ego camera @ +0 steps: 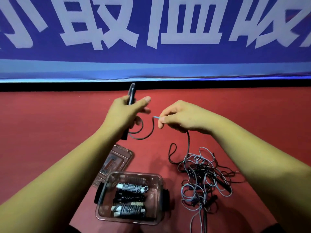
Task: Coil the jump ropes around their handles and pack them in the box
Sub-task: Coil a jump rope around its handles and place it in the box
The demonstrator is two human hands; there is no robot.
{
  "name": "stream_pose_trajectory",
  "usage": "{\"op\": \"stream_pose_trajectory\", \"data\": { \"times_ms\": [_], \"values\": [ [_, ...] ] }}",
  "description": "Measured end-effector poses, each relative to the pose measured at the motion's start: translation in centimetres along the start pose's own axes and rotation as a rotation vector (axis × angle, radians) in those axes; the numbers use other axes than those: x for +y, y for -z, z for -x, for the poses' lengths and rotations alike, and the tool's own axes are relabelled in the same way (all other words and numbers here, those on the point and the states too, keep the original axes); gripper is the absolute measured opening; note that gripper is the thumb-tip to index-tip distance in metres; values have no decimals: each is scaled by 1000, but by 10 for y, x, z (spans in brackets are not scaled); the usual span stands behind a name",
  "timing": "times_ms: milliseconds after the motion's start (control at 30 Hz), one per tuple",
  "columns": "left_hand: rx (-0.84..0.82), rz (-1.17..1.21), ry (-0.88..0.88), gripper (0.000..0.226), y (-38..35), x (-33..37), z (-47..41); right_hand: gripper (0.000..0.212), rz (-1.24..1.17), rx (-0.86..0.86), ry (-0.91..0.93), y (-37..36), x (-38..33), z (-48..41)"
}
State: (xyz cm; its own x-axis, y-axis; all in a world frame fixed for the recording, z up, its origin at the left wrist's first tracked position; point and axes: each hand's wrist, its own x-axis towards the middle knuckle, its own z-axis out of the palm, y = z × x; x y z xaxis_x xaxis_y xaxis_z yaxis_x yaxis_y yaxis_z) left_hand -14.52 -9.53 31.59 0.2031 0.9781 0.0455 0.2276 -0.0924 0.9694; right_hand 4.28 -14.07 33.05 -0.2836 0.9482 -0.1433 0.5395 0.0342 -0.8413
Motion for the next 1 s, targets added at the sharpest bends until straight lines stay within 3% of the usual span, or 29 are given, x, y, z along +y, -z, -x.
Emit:
{"op": "stream_pose_trajectory", "data": {
  "times_ms": [100,167,267,367,400,467,500,567,633,700,767,867,1000],
  "values": [
    [-337,1,-36,20,-13,1,10,21,-150,41,61,5,1,2],
    [-357,-4,-29,21,-19,-1,6,23,-207,108,69,10,8,0],
    [-51,298,19,24,-17,-2,-14,21,-168,107,34,13,40,-1],
    [248,590,108,26,7,-10,-35,21,102,-91,-237,9,91,8],
    [314,548,132,24,15,-17,-40,22,158,-124,-338,7,104,12],
    [368,239,161,12,25,-34,-44,24,114,-82,-414,5,115,14],
    [349,21,149,4,27,-43,-45,24,76,-49,-393,5,111,14],
    [281,-274,38,21,22,-43,-40,24,122,-2,-274,5,90,9],
    [81,-208,-82,16,6,-26,-29,21,147,31,-113,4,63,4],
    [-226,-19,-67,17,-15,-7,-12,19,65,112,10,6,39,3],
    [-382,-55,-63,23,-24,1,1,16,-29,185,78,12,24,4],
    [-297,-92,-47,22,-17,-2,-7,16,-54,140,88,16,25,8],
    [64,133,-21,28,-3,-7,-28,18,15,-28,-160,17,76,15]
  ]
}}
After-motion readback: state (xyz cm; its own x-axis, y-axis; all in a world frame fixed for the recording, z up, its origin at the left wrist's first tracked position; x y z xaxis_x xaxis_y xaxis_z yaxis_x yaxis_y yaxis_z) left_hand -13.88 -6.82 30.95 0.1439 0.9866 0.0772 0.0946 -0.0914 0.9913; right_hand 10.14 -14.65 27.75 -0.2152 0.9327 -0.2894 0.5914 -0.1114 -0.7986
